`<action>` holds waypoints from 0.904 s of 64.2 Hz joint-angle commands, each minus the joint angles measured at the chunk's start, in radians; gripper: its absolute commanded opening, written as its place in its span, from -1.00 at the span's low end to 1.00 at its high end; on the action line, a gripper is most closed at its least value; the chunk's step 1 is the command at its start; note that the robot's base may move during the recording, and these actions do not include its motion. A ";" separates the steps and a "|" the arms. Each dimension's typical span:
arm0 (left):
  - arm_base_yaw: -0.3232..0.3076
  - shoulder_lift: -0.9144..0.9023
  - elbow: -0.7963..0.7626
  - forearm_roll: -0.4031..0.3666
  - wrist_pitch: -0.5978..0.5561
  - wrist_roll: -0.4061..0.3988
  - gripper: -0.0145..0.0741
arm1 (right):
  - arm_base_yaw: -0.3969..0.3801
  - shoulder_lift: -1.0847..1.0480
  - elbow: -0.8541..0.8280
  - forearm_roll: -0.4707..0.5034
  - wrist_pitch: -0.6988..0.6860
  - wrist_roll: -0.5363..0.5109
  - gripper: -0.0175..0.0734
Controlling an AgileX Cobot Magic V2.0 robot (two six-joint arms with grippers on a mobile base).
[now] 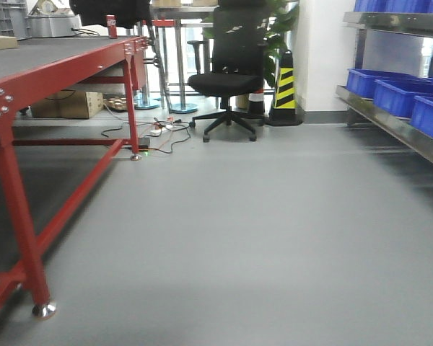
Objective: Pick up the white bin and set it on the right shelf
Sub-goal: 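Hold the bin with both grippers while driving to the blue-crate shelf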
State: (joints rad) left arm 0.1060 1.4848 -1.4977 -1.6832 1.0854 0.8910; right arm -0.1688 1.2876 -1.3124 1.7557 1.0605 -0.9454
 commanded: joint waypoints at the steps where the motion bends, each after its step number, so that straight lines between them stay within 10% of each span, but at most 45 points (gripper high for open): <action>1: -0.048 -0.049 -0.039 -0.065 0.222 0.021 -0.87 | 0.029 -0.041 -0.043 0.156 0.144 -0.013 -0.10; 58: -0.048 -0.049 -0.039 -0.058 0.220 0.021 -0.87 | 0.029 -0.041 -0.043 0.155 0.123 -0.013 -0.10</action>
State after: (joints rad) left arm 0.1060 1.4848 -1.4977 -1.6808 1.0854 0.8905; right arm -0.1688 1.2876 -1.3124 1.7554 1.0470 -0.9454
